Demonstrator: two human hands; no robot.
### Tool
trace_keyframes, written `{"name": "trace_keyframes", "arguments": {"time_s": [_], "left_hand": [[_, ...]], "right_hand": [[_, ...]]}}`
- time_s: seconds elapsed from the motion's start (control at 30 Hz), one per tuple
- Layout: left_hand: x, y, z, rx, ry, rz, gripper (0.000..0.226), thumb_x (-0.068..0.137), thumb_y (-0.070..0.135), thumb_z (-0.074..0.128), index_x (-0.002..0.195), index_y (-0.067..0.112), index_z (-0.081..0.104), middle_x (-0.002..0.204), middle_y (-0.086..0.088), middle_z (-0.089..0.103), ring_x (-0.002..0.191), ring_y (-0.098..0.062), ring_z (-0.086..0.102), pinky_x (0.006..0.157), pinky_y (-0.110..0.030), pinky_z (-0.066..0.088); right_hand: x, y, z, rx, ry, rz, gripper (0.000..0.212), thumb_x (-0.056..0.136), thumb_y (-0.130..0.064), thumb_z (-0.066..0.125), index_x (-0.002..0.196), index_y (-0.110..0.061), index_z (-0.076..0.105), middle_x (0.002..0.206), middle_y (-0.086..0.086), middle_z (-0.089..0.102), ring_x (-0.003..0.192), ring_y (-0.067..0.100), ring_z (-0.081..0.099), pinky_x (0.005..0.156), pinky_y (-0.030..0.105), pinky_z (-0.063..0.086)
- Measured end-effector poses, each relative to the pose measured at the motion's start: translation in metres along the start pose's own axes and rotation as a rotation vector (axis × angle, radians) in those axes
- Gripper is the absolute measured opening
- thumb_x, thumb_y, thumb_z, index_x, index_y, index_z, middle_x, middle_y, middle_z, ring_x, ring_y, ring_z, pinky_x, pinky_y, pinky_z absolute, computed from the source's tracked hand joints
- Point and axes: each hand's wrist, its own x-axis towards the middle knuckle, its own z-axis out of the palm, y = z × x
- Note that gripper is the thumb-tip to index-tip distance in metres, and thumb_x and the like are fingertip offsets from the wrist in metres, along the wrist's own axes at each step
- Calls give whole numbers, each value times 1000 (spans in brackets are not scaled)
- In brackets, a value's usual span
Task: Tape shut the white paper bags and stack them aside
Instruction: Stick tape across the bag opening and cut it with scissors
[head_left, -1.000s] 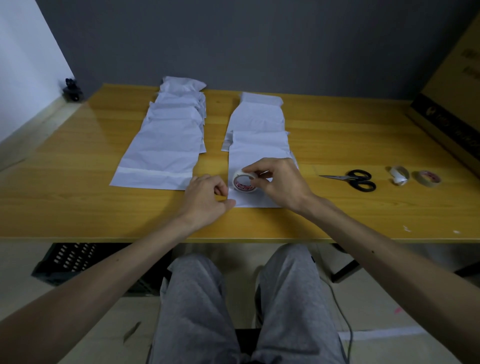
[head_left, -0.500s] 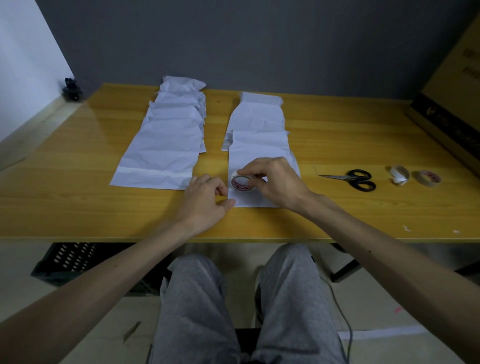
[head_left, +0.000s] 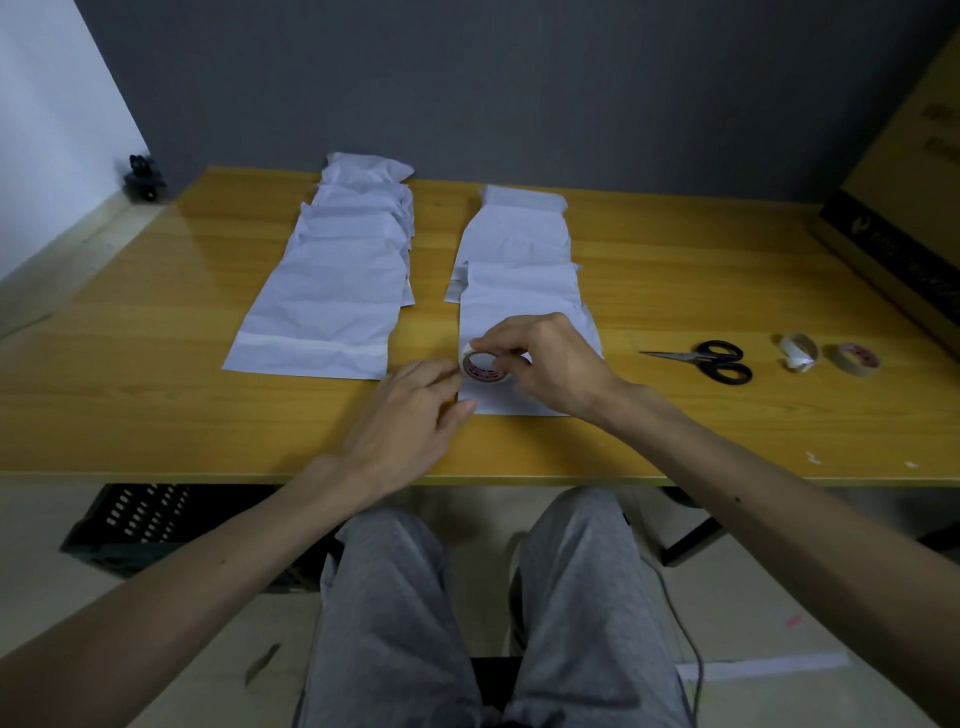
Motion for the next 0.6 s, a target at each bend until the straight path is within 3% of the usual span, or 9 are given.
{"name": "trace_keyframes", "arguments": {"time_s": [0.2, 0.33, 0.5, 0.6], "left_hand": [[1, -2, -1, 136, -106, 31, 71, 92, 57, 13, 139, 19, 48, 148, 7, 43, 139, -10, 30, 109, -32, 27], [0, -4, -5, 259, -146, 81, 81, 89, 61, 1, 144, 19, 43, 151, 7, 40, 142, -9, 26, 109, -31, 24], [5, -9, -10, 278, -213, 118, 85, 85, 64, -5, 145, 24, 39, 152, 10, 36, 143, -8, 22, 111, -33, 24], [10, -11, -12, 278, -231, 128, 80, 86, 64, -2, 138, 27, 45, 149, 12, 41, 143, -10, 24, 110, -37, 26]], "right_hand": [[-1, 0, 1, 17, 0, 1, 31, 81, 12, 63, 106, -3, 72, 104, 10, 72, 95, 22, 67, 80, 14, 46], [0, 1, 1, 23, -7, 11, 29, 85, 6, 62, 110, -5, 71, 107, 9, 72, 98, 19, 65, 79, 2, 40], [-7, 2, 7, 71, 7, 44, 33, 85, 4, 63, 116, -9, 69, 96, -1, 66, 89, 15, 63, 81, 24, 51], [-10, 5, 8, 91, 24, 67, 35, 88, 4, 60, 118, -11, 67, 99, 5, 67, 90, 16, 63, 81, 23, 51]]}}
